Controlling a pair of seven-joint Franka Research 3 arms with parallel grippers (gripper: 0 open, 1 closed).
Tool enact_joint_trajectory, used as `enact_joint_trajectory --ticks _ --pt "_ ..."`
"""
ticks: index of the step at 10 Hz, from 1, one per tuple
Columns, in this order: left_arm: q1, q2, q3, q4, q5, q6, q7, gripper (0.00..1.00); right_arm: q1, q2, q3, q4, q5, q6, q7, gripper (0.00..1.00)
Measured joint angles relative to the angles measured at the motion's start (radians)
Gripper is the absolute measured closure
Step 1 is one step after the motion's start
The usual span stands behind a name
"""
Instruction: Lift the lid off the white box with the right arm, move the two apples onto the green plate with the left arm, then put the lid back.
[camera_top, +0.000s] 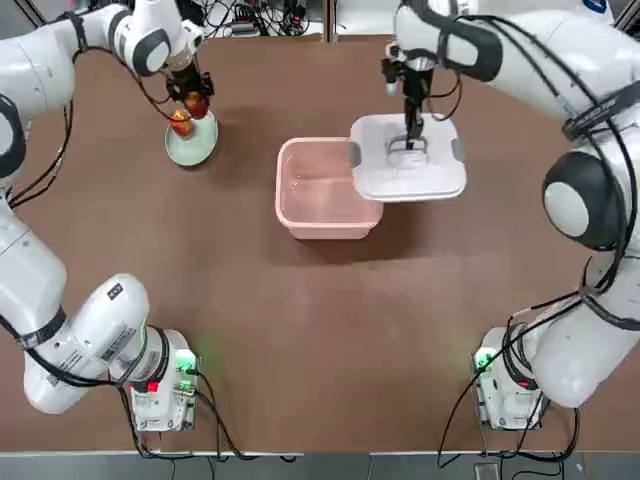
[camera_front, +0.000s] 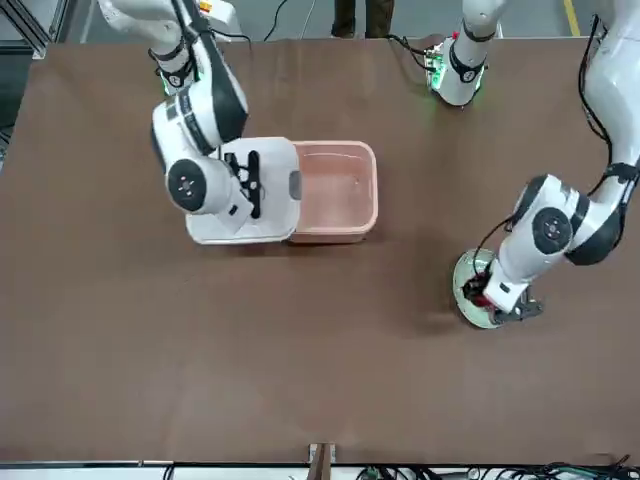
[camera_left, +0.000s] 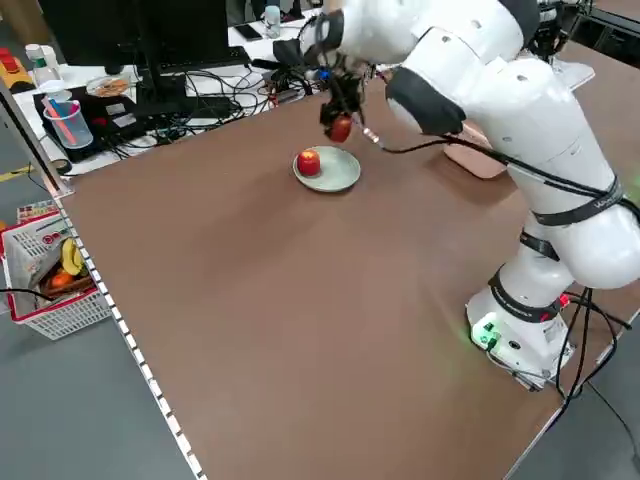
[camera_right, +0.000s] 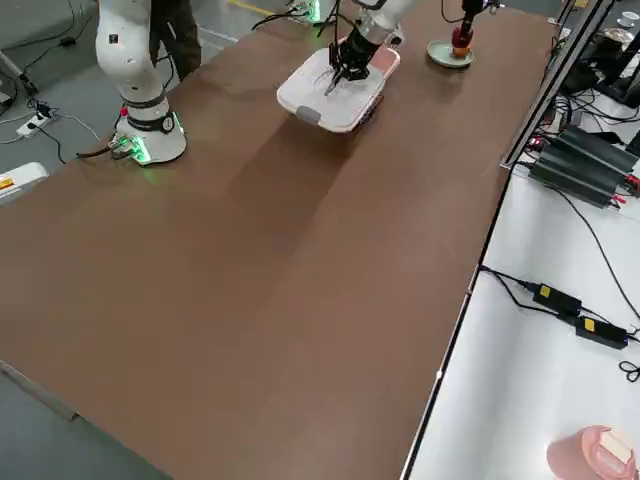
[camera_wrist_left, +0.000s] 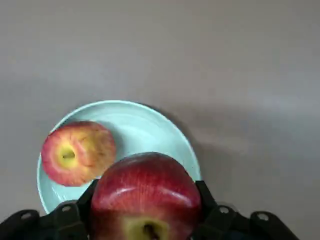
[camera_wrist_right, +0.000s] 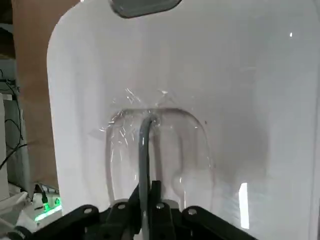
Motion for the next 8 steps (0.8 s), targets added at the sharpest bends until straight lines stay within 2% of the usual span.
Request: enact_joint_trajectory --ticks 4,8 --pt "0.0 0.003 0.012 -0.063 0.002 0.003 -0.008 0.21 0.163 0.007 0.001 -0.002 0.015 0.062 0.17 0.93" --pt "0.0 0.005 0.081 -0.109 0.045 0.068 -0.009 0.21 0.208 0.07 0.001 0.067 0.071 0.102 0.273 0.93"
